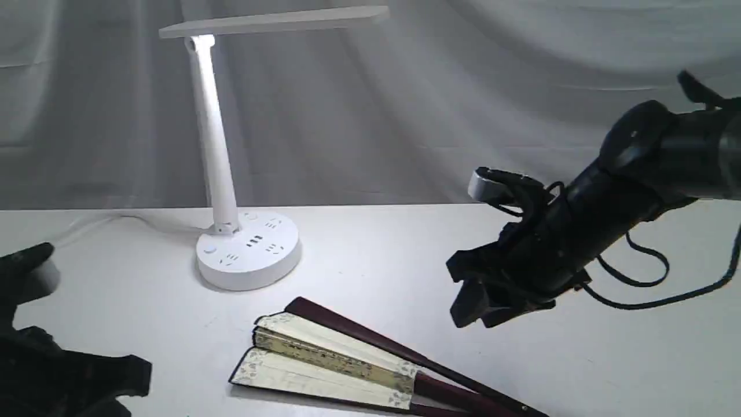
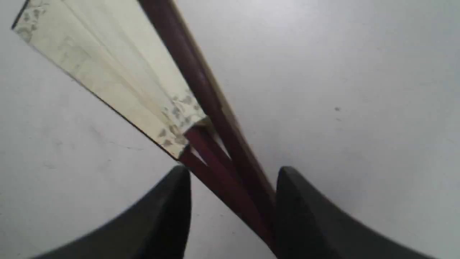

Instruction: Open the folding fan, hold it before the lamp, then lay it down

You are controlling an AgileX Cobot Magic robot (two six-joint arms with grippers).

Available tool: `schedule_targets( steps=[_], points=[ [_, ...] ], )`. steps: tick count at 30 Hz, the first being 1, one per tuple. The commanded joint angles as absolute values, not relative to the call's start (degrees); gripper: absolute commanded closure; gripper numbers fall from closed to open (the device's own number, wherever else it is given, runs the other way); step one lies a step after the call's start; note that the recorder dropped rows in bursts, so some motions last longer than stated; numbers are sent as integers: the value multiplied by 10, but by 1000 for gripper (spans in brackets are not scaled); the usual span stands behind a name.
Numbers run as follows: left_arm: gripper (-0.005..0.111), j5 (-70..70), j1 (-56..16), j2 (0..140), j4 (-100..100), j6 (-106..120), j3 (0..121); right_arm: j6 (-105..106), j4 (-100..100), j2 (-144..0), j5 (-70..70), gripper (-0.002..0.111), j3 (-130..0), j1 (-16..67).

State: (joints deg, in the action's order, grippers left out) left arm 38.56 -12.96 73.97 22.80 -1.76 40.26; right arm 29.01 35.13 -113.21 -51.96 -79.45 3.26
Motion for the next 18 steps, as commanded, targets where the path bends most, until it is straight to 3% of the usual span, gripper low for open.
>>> schedule_targets(
  steps=[1,8,18],
  points=[
    [94,369,-176,753,154,-105,406,344,414,-1167,-566,69,-840,20],
    [94,341,-244,763,43,-237,406,423,508,-1241,-615,69,-906,-12],
    [94,306,-253,763,49,-240,406,509,582,-1312,-608,69,-908,-11]
  ],
)
